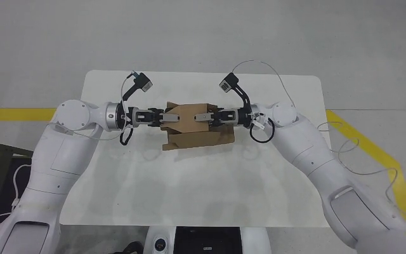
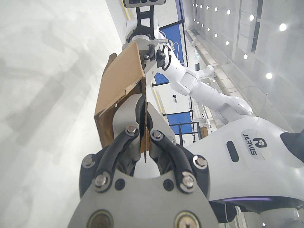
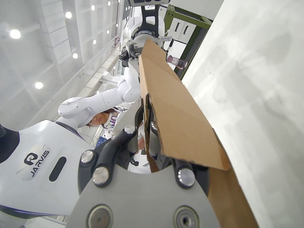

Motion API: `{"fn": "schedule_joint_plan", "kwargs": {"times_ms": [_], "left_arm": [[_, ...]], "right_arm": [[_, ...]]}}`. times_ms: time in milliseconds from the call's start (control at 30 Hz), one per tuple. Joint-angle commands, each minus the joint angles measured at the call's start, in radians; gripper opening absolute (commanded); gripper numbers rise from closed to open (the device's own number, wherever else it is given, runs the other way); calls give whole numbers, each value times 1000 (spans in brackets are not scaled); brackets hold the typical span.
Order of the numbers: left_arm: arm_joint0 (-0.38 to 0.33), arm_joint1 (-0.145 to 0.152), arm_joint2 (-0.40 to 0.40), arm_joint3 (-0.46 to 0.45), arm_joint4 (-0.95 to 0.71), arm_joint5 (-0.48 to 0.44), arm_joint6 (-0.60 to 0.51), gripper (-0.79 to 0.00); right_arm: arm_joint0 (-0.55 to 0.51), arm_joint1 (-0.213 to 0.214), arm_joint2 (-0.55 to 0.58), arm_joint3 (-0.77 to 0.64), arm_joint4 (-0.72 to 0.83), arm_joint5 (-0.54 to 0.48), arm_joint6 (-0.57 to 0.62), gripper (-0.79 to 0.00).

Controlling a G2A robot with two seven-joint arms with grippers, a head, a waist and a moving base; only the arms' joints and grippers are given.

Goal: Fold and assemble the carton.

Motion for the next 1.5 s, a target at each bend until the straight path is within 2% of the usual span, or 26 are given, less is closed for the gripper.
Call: {"fn": "schedule_joint_plan", "kwargs": {"times_ms": [0, 67, 100, 133, 833, 1467], "left_arm": [[0, 0, 1, -1, 2, -1, 0, -668], [0, 0, 1, -1, 2, -1, -2, -403], [0, 0, 1, -2, 3, -1, -2, -163], [1, 0, 1, -2, 1, -1, -2, 0], [8, -1, -27, -21, -103, 70, 18, 0], [-5, -13, -7, -67, -154, 102, 27, 0]], "right_arm": [[1, 0, -3, 1, -1, 2, 2, -785], [3, 0, -6, 2, -4, 2, 2, -785], [3, 0, -8, 3, -6, 2, 2, -785], [5, 1, -10, 6, -10, 1, 1, -785], [26, 7, -52, 66, -103, -137, -138, -785], [24, -12, -76, 71, -104, -179, -179, -785]]}}
